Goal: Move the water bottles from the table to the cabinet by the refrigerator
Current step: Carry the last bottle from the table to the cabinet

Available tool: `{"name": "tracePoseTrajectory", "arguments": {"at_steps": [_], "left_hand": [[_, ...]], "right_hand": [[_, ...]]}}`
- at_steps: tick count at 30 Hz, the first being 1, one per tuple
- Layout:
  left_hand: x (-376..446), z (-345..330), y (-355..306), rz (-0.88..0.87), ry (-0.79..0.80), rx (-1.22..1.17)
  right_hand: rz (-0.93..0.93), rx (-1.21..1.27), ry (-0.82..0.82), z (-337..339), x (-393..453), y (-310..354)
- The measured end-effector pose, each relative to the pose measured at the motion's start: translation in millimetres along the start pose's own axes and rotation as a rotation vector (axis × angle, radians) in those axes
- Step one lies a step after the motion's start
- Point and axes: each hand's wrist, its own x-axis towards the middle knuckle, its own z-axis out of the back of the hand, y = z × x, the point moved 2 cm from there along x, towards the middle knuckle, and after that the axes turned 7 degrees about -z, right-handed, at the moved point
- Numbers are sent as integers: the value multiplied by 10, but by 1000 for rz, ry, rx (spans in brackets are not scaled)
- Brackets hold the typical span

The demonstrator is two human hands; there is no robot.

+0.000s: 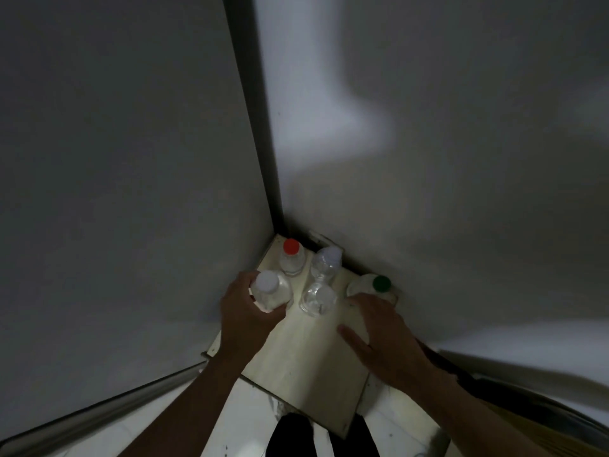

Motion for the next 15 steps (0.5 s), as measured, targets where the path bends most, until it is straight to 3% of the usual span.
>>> {"name": "tracePoseTrajectory", "arguments": {"at_steps": [15], "left_hand": [[94, -590, 663, 2, 73, 12]], "right_hand": [[-134, -44, 70, -681, 337, -397]]}}
